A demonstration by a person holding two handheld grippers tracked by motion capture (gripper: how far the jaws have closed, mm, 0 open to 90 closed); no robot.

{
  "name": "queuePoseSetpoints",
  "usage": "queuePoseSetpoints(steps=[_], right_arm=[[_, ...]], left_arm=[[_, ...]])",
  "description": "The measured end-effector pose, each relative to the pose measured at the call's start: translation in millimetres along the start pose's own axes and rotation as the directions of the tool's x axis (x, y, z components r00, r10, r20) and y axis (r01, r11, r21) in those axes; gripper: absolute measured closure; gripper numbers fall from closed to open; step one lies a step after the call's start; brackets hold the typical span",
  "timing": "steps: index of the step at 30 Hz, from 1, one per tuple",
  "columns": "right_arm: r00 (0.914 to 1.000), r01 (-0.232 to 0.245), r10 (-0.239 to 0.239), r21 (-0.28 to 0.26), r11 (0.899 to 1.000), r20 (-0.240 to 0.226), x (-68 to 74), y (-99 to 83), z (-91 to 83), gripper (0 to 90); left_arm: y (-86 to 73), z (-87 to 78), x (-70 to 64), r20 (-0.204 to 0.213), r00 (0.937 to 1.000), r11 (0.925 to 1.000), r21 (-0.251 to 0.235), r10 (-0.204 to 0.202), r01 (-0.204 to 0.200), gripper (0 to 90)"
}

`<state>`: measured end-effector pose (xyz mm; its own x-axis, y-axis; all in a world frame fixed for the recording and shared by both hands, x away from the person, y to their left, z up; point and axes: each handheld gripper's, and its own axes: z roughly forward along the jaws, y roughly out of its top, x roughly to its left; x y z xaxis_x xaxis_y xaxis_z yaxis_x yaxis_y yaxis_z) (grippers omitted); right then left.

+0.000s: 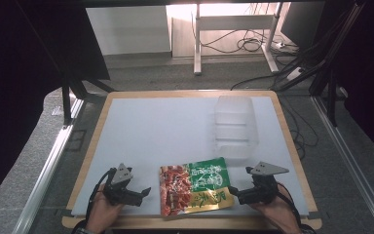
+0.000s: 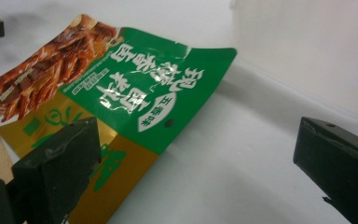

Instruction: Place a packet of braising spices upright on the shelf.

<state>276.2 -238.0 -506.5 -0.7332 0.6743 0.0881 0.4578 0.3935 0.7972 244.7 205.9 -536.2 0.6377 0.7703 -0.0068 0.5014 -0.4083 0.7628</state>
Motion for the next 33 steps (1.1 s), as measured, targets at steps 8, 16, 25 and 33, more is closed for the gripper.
queuePoseSetpoints(steps=[8, 16, 25, 33], right_arm=[[0.9996, 0.013, -0.011, 0.05, 0.999, -0.027, 5.6, 2.5, 10.2, 4.2], [0.998, -0.018, 0.024, 0.1, 0.995, -0.058, 0.8, 2.3, 18.9, 18.6], [0.9958, -0.01, 0.022, 0.141, 0.99, -0.088, 3.3, 3.6, 29.5, 31.7], [0.9944, 0.019, -0.001, 0.171, 0.985, -0.106, 11.6, 5.4, 36.2, 34.4]], left_arm=[[0.1, 0.2, -0.1, 0.0, 1.0, 1.0, 0.002, 0.002, -0.002, 0.0], [0.1, 0.4, -0.3, -0.002, 1.0, 1.0, 0.004, 0.004, -0.004, 0.0], [0.2, 0.2, -0.5, -0.003, 1.0, 1.0, 0.002, 0.005, -0.005, 0.0], [0.3, 0.3, -0.8, -0.004, 1.0, 1.0, 0.005, 0.009, -0.009, 0.0]])
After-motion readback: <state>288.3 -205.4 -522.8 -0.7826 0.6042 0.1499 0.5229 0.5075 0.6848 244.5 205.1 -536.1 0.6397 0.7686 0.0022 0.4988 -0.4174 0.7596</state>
